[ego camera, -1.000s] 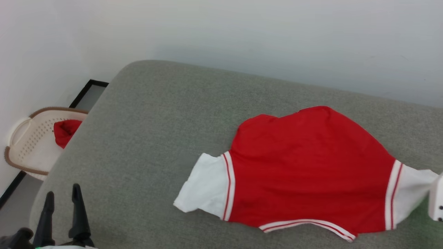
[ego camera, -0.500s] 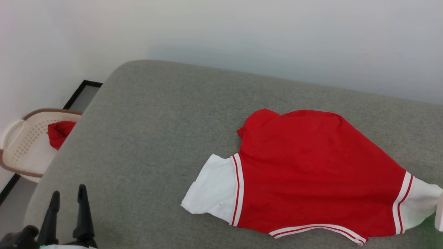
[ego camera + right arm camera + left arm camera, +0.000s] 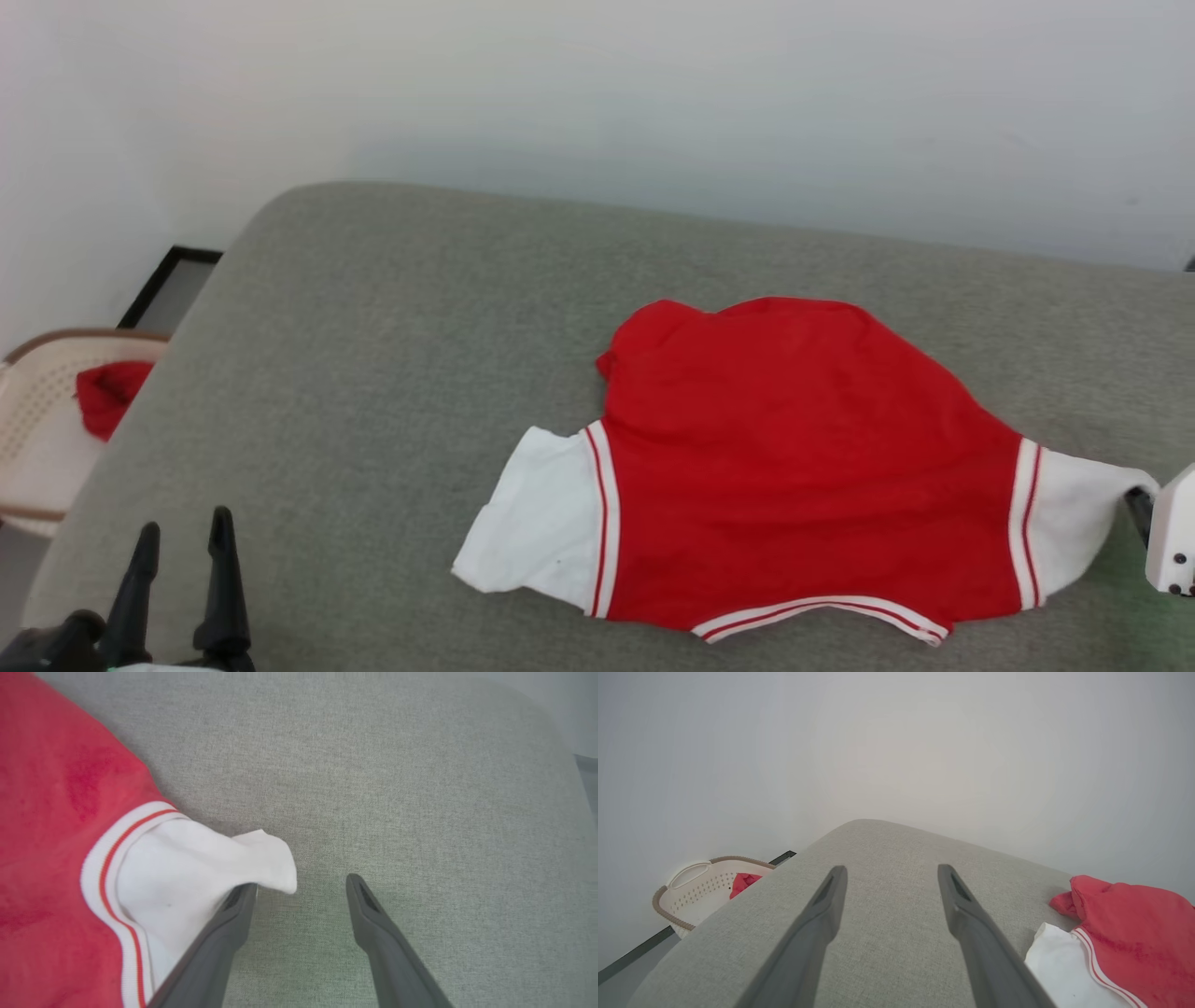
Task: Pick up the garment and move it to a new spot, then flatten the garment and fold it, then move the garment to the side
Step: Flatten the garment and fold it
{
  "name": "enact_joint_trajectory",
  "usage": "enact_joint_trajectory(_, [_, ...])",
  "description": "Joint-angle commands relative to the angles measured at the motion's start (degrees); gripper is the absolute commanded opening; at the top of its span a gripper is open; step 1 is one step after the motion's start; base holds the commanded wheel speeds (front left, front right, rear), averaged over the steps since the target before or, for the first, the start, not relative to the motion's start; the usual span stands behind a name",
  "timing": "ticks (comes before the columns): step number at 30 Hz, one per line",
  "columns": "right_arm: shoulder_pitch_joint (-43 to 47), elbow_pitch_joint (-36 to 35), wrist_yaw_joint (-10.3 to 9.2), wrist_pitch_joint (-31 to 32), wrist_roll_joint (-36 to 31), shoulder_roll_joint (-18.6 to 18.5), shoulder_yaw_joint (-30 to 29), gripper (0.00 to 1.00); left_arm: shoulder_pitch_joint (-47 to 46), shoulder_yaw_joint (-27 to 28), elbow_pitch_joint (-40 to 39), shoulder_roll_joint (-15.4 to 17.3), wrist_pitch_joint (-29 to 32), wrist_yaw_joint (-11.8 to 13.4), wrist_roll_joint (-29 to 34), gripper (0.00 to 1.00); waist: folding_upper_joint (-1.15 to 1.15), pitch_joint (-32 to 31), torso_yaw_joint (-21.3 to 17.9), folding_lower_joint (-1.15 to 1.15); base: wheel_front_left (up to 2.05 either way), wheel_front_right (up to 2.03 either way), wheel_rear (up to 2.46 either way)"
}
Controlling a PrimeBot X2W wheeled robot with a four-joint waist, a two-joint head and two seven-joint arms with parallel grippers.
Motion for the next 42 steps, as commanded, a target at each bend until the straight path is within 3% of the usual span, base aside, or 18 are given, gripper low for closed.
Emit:
enact_joint_trajectory(1, [-0.28, -0.33, -0.06, -0.81, 0.95, -0.26, 0.50, 1.00, 0.63, 0.09, 0.16, 0.27, 0.01, -0.16, 0.75, 1.00, 0.00, -1.26, -1.56, 0.00, 0.00, 0.00, 0.00])
enact_joint_trajectory(11, [3.18, -6.42, -0.06, -7.45, 4.27, -0.48, 2.86, 1.00, 3.54, 0.06, -0.79, 0.53, 0.00, -0.16, 2.90, 1.00, 0.00, -4.61, -5.61, 0.00, 0.00, 0.00, 0.00])
enact_joint_trajectory(20, [8.69, -14.44, -0.06, -13.57, 5.71, 1.74, 3.11, 1.00, 5.09, -1.47, -1.53, 0.84, 0.09, -0.16, 2.66, 1.00, 0.00, -5.78, -8.81, 0.00, 0.00, 0.00, 0.00])
enact_joint_trajectory(24, [11.53, -18.71, -0.06, -15.21, 5.14, 3.44, 1.58, 1.00, 4.01, -4.06, -2.17, 2.02, 2.78, -0.17, 0.40, 1.00, 0.00, -5.58, -10.09, 0.00, 0.00, 0.00, 0.00])
enact_joint_trajectory(30, [15.40, -25.66, -0.05, -15.54, 3.60, 7.31, -0.80, 1.00, 1.12, -7.81, -3.60, 5.39, 14.78, -0.16, -6.85, 1.00, 0.00, -4.65, -12.01, 0.00, 0.00, 0.00, 0.00])
enact_joint_trajectory(35, [17.71, -30.33, -0.05, -15.07, 2.87, 10.48, -2.18, 1.00, -2.83, -8.84, -3.74, 8.36, 28.53, 0.07, -13.80, 1.00, 0.00, -3.48, -13.76, 0.00, 0.00, 0.00, 0.00])
enact_joint_trajectory(42, [19.77, -33.71, -0.05, -14.22, 2.50, 13.76, -3.28, 1.00, -7.99, -10.05, -1.14, 11.64, 46.27, 3.57, -19.30, 1.00, 0.00, -1.69, -16.11, 0.00, 0.00, 0.00, 0.00])
